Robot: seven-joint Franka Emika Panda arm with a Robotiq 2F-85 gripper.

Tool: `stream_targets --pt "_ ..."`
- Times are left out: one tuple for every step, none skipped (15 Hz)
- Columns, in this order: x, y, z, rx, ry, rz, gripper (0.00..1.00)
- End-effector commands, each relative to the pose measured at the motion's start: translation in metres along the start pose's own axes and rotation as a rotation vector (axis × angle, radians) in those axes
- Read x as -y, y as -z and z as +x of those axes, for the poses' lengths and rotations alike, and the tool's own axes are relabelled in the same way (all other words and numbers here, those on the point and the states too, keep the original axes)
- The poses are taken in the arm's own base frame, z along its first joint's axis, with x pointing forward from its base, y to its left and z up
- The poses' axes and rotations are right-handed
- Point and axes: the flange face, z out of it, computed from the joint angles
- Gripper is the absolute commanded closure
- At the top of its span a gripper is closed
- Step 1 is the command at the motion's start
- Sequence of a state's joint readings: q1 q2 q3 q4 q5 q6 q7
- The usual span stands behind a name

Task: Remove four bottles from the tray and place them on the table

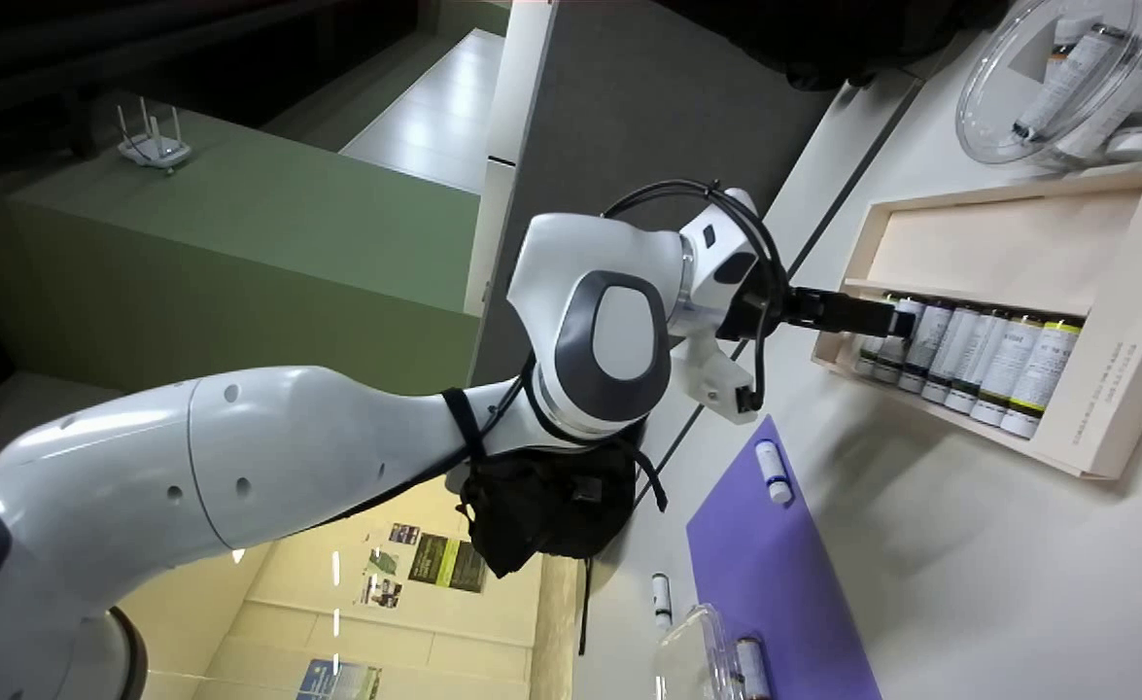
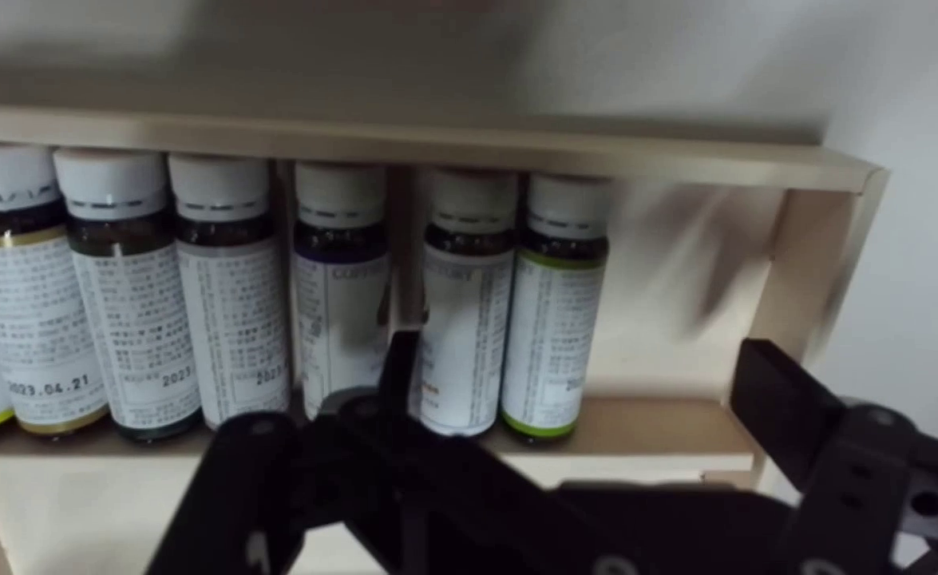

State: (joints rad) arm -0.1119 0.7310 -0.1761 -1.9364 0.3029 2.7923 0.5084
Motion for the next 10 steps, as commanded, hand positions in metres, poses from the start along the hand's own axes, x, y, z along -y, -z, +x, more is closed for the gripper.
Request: stream_targets --pt "-0.004 0.005 -0.004 -0.016 -0.014 0.022 0.0" --pt "-0.004 0.004 -0.004 -0.01 -0.012 0.023 0.0" --pt "-0.004 0.003 -0.005 0.008 -0.007 0.017 0.0" --pt "-0.005 0.002 -0.006 0.024 0.0 0.013 0.02" --pt "-0.005 0.0 -0.006 0.04 0.003 0.008 0.25" --pt "-0.006 -0.003 -0.007 0.053 0.007 0.001 0.27" --pt "-0.007 -0.004 -0.007 0.06 0.01 -0.006 0.29" --pt "-0.008 -0.006 -0.008 0.067 0.014 -0.013 0.36" --pt "-0.009 -0.007 -0.008 0.074 0.018 -0.016 0.45" --pt "-0.01 -0.007 -0.009 0.081 0.019 -0.02 0.51"
